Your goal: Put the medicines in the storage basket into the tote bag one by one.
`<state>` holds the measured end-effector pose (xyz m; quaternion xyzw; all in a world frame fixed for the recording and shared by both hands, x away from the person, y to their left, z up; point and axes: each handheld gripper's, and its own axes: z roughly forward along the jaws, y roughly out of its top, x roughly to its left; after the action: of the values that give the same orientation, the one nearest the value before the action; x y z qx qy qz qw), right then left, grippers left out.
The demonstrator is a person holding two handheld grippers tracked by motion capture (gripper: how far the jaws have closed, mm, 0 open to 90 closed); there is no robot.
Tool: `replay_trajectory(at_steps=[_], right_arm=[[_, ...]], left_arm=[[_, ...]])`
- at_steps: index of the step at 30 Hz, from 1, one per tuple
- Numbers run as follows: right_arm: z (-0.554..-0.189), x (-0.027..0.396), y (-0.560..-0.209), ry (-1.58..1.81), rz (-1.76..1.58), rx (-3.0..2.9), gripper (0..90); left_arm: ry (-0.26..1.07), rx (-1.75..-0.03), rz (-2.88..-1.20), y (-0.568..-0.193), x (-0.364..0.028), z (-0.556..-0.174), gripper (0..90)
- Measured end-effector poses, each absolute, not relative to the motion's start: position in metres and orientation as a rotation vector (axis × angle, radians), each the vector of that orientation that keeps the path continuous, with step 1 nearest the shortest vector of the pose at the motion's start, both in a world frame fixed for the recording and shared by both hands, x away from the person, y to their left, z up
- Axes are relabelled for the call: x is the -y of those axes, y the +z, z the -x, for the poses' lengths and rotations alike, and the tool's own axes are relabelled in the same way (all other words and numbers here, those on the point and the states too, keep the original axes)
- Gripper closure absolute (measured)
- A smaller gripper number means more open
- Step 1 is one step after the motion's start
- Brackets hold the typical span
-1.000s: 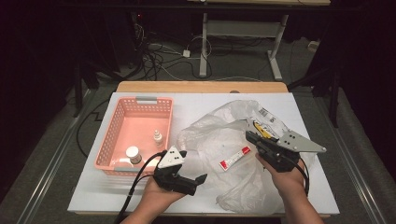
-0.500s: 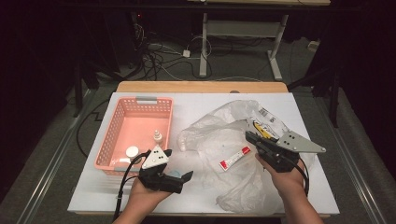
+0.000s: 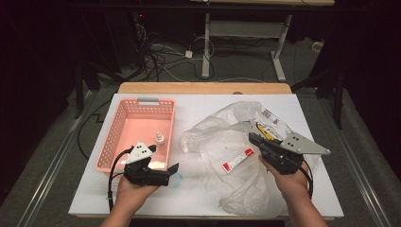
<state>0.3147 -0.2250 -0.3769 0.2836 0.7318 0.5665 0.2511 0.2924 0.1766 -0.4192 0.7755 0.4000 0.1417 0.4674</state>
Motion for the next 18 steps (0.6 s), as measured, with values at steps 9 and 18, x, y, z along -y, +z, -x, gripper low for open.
replay_trajectory(at_steps=[9, 18], right_arm=[[-0.314, 0.225, -0.376, 1.542, -0.774, -1.988, 90.0], [-0.314, 0.226, -0.376, 1.544, -0.778, -1.986, 90.0]], left_arm=[[0.399, -1.046, -1.899, -0.419, -0.196, -0.297, 0.0], [0.397, -1.103, -1.871, -0.42, -0.214, -0.301, 0.0]])
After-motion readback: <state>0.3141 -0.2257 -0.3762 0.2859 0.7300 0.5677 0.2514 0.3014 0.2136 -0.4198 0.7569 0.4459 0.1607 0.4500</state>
